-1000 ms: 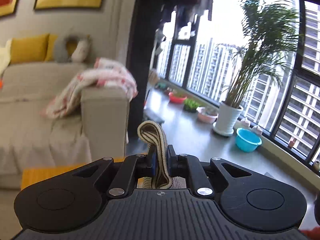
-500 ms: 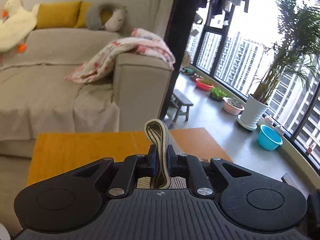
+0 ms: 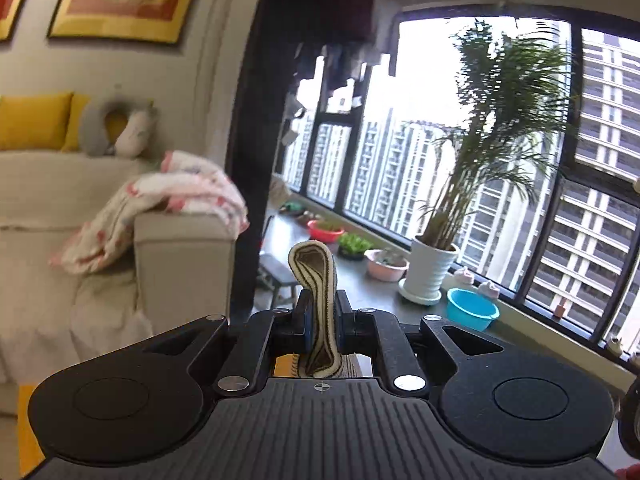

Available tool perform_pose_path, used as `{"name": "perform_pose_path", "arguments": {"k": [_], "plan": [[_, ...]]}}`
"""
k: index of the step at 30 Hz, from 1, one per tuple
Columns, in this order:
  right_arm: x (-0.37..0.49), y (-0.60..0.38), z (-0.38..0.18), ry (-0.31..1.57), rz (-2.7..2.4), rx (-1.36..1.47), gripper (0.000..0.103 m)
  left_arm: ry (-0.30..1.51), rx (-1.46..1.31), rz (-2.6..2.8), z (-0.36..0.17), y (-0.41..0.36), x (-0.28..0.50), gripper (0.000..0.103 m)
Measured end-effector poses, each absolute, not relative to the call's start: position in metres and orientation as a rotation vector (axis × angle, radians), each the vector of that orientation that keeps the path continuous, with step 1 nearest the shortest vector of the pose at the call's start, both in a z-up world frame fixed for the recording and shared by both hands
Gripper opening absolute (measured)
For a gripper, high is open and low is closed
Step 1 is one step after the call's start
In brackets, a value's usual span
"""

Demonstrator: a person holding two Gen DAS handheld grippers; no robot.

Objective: Fold clothes

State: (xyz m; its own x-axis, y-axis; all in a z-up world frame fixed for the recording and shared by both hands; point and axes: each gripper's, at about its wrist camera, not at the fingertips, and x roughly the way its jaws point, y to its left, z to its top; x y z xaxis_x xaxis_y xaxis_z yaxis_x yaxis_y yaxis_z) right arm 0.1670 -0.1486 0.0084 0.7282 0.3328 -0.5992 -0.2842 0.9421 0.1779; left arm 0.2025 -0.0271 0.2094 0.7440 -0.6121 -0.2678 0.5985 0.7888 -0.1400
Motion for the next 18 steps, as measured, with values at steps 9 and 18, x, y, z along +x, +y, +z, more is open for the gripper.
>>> {"name": "perform_pose_path", "arguments": {"k": [9,18], "plan": [[0.177,-0.148,0.009,0.516,0.185,-0.050,0.089,0.441,-0.104,-0.536,0.142,0.008,0.223,0.012],[0.115,-0.189,0.003,0.534,0.433,0.156,0.103,0.683,-0.262,-0.316,0.047,0.101,0.246,0.012]]}}
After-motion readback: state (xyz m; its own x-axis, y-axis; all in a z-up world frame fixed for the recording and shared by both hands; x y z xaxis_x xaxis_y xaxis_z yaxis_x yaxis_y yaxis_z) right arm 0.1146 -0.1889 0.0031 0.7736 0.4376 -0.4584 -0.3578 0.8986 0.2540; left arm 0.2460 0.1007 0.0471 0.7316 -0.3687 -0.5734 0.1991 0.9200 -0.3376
